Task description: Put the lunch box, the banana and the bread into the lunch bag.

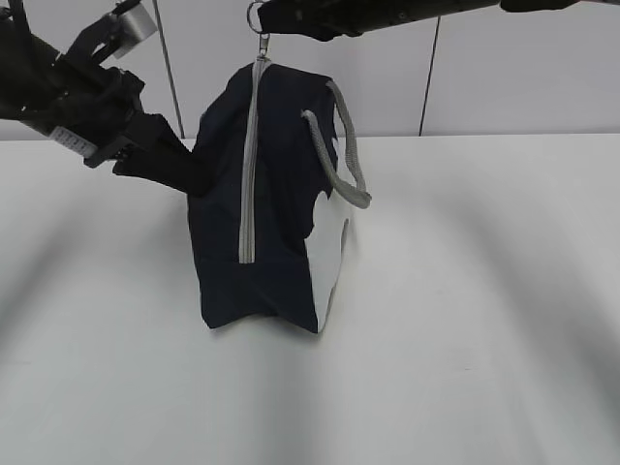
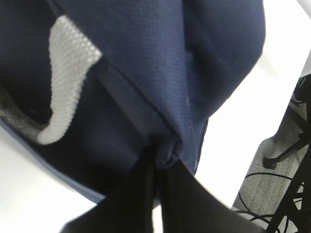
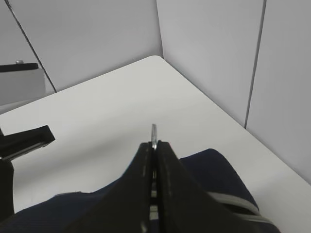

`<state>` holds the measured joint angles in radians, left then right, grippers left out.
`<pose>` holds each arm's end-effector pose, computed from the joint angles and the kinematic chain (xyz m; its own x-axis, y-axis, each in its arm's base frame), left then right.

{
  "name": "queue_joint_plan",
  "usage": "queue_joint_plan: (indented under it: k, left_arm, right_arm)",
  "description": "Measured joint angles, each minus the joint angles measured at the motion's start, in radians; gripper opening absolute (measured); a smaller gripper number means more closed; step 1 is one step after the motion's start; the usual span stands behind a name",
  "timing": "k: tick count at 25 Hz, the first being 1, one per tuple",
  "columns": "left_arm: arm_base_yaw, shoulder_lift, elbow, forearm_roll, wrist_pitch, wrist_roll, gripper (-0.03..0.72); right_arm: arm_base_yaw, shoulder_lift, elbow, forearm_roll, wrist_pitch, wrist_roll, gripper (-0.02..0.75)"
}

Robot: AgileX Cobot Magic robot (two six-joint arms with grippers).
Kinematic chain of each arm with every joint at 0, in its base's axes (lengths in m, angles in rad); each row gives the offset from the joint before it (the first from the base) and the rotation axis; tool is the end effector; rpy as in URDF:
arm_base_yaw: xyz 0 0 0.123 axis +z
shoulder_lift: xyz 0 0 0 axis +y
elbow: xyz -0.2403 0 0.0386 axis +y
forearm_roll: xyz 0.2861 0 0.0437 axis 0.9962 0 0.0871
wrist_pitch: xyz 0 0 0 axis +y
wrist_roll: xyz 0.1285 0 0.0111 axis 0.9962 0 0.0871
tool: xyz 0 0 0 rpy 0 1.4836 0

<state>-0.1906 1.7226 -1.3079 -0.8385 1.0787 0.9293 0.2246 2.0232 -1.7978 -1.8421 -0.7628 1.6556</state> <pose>0.3640 -0.1564 0.1879 -0.6766 0.4620 -0.5735 0.7250 0.5543 -0.4088 0.4854 0.1989 0.2644 -0.1413 -0.2457 -0.9590 -0.8394 0.5434 -0.0155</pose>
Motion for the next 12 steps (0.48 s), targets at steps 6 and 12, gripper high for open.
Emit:
queue_joint_plan:
  k: [6, 12]
  left_arm:
    - [0.0, 0.0, 0.0, 0.014, -0.004, -0.003, 0.003]
    - [0.0, 0.0, 0.0, 0.023, -0.004, -0.003, 0.003]
  right_arm:
    - [-0.013, 0.062, -0.046, 0.002, -0.004, 0.037, -0.016]
    - [-0.046, 0.121, -0.064, 0.006, 0.001, 0.057, -0.016]
